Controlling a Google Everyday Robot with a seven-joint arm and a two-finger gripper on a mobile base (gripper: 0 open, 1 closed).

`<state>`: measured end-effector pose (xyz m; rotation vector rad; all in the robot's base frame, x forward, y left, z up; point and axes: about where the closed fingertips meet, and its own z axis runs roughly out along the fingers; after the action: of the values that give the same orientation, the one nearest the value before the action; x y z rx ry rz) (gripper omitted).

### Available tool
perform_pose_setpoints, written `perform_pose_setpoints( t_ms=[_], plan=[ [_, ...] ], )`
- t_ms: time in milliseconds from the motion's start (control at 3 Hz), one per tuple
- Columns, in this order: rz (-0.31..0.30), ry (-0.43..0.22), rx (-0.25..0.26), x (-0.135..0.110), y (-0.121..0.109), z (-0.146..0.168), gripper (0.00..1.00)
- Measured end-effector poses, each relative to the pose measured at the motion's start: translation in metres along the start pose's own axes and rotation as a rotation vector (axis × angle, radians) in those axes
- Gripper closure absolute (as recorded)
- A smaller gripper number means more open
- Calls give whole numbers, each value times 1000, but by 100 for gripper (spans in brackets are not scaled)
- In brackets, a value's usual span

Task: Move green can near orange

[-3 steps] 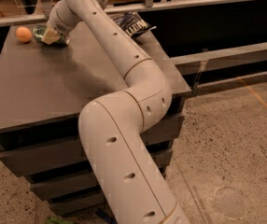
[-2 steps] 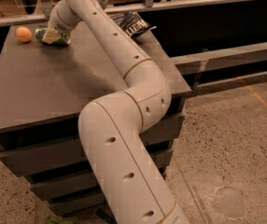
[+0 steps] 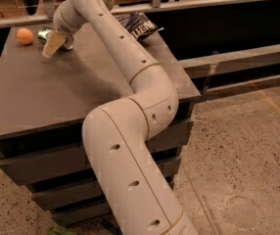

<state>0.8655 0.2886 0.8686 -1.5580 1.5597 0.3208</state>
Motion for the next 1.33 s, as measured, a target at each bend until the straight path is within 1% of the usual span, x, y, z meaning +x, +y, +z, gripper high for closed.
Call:
perform_pose_setpoints(
  t_ms=[333, 667, 1000, 1333],
  plan=[
    [36, -30, 9, 0, -6, -6, 0],
    [145, -105, 33, 9, -23, -29, 0],
    [252, -146, 90, 32, -48, -65, 0],
    [335, -163, 176, 58, -75, -107, 0]
  ],
)
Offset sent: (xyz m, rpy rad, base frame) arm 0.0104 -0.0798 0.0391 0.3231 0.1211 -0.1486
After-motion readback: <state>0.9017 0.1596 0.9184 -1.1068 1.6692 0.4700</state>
